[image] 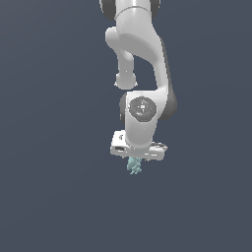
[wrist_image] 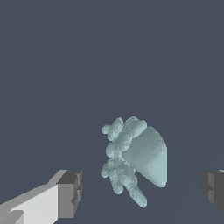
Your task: Pick up the object and move it to a goal position.
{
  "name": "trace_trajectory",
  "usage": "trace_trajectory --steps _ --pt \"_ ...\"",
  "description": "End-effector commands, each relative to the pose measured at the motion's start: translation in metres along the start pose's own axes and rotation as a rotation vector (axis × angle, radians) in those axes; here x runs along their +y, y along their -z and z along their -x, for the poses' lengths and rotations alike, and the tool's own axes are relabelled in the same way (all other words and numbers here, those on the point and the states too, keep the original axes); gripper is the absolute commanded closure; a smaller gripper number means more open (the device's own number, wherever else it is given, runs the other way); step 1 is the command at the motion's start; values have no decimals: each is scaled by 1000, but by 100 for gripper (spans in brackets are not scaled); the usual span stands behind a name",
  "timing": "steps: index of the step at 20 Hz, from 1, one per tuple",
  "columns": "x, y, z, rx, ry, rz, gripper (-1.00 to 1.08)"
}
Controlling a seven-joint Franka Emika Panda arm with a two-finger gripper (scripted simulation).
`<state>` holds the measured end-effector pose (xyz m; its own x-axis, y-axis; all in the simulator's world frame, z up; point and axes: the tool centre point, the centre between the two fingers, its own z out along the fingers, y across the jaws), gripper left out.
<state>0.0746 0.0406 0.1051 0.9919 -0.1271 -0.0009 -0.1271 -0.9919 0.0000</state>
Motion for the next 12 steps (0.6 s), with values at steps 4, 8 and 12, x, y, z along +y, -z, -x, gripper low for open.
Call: trace_trajectory --steps 4,8,12 --pt "0 -10 0 0 -1 0 -92" --pt "0 -33 0 1 -1 0 -92" --pt "0 -48 0 1 -2 0 -92"
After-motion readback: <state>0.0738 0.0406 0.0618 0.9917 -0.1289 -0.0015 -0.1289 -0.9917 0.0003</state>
